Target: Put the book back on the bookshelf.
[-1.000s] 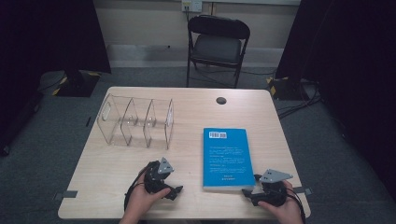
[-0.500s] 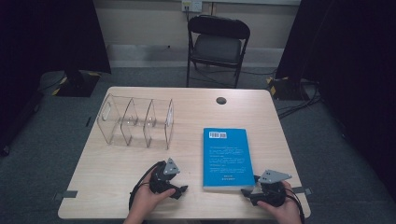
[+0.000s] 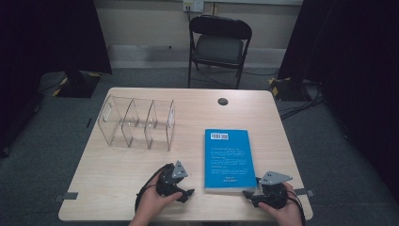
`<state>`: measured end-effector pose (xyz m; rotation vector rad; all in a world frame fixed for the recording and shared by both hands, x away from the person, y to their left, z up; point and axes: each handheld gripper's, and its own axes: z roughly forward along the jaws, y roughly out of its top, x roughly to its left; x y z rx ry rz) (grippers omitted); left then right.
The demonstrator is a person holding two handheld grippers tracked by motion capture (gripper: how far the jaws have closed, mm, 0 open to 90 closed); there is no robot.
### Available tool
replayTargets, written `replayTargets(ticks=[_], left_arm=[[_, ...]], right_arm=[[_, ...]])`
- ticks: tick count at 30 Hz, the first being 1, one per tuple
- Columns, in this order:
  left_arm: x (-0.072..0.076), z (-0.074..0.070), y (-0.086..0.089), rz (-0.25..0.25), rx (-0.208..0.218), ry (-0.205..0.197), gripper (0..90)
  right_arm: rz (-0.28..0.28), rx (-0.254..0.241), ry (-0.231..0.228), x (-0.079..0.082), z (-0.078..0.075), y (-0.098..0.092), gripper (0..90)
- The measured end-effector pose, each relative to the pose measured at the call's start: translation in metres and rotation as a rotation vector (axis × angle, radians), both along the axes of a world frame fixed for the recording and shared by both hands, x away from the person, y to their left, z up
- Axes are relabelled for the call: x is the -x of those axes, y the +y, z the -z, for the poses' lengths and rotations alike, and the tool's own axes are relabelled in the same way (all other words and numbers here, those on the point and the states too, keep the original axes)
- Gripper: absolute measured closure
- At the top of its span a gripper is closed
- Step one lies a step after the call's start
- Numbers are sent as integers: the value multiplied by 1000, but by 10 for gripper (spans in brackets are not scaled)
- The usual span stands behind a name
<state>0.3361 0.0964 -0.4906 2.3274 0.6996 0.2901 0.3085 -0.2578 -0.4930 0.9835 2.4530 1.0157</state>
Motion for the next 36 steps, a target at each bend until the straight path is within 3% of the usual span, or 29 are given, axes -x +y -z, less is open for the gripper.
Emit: replayTargets(ticks=[7,11,12,13,15,23,27,31,36], left_arm=[[4,-5,-13,51,10,13,159],[6,-6,-21,78,5,28,160],[6,-8,-22,94,-14,33,160],[7,-6,-24,87,18,29,160],[8,-10,-26,97,16,41,160],[10,-15,-36,123,45,32,159],[9,-20,-40,138,43,24,160],[10,-26,-45,165,15,20,160],[10,-30,-58,181,33,22,160]], right_arm=[[-1,1,6,0,-1,0,306],[-2,6,-1,0,-1,1,310],[0,6,-1,0,-2,1,312],[1,7,-2,0,-2,2,312],[3,11,-2,1,-3,2,313],[4,-3,7,0,-5,0,314],[3,-9,11,-1,-5,1,314],[2,-11,12,-1,-5,0,314],[11,-10,18,-1,-8,1,316]])
